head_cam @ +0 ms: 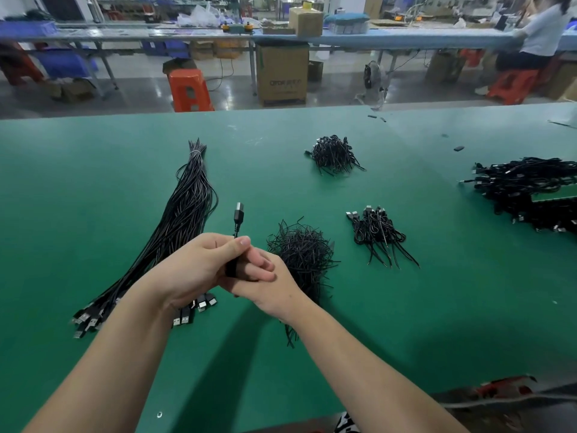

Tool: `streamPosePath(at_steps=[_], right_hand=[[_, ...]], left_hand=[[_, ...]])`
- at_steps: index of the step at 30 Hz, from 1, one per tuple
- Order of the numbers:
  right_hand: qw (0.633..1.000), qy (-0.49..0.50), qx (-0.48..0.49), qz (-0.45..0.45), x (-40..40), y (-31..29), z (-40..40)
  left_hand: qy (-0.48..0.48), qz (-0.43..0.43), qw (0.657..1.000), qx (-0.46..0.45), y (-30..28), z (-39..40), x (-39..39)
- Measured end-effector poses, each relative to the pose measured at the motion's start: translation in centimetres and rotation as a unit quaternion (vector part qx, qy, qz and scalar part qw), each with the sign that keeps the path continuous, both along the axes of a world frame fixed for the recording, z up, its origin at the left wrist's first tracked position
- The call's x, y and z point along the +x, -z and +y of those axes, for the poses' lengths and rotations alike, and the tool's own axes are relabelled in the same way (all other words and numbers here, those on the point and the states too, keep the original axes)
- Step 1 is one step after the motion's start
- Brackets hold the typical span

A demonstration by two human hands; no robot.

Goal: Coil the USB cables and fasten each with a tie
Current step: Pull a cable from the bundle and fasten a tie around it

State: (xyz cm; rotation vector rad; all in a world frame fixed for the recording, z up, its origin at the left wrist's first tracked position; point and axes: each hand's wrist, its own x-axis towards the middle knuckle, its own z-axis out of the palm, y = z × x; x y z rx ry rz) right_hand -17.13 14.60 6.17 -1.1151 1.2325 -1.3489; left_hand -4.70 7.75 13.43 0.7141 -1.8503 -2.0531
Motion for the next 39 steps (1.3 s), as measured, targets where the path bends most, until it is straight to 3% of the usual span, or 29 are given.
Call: streamPosePath(at_steps=[4,6,8,10,14,18,24,26,29,33,39], right_hand=[[0.996,0.042,-0.007,0.073,-1.4,-0.3,0.5],[0.984,0.050,-0.019,0.172,-2.3,-0.6,0.7],[0.944,0.047,-0.029,0.326,-2.8,-0.9,0.5],[0.904,0.033,-0.031,0.425,-2.7,-1.3,0.2],[0.898,0.034,-0.045,0.436,-2.5,-2.0,-0.2],[0.857,0.026,-0.045,0.513,-2.5,-1.9,-0.2],[0.878,0.039,-0.003,0.477,-2.0,-2.5,-0.3],[0.876,0.037,0.002,0.481,-2.2,-2.7,-0.3],[0.858,0.024,0.017,0.513,-2.6,-2.6,-0.1],[0.845,0.008,0.024,0.534,-2.7,-2.7,0.1],[0.842,-0.013,0.036,0.539,-2.9,-2.8,0.0]], left_hand=[[-0.098,-0.031,0.990,-0.096,0.0,0.8,-0.4],[-0.145,-0.068,0.972,-0.172,0.4,1.2,-0.5],[-0.174,-0.136,0.935,-0.276,1.0,1.5,-0.8],[-0.202,-0.196,0.886,-0.368,1.4,2.4,-1.6],[-0.282,-0.193,0.801,-0.491,2.0,2.5,-2.1],[-0.266,-0.198,0.840,-0.429,1.7,1.4,-1.6],[-0.355,-0.132,0.827,-0.417,1.6,1.1,-1.6],[-0.359,-0.116,0.848,-0.372,1.4,0.5,-1.3],[-0.252,-0.125,0.890,-0.358,1.1,-0.9,-0.7],[-0.163,-0.139,0.890,-0.402,0.4,-2.1,-0.3],[-0.105,-0.143,0.916,-0.359,-0.3,-2.8,-0.7]])
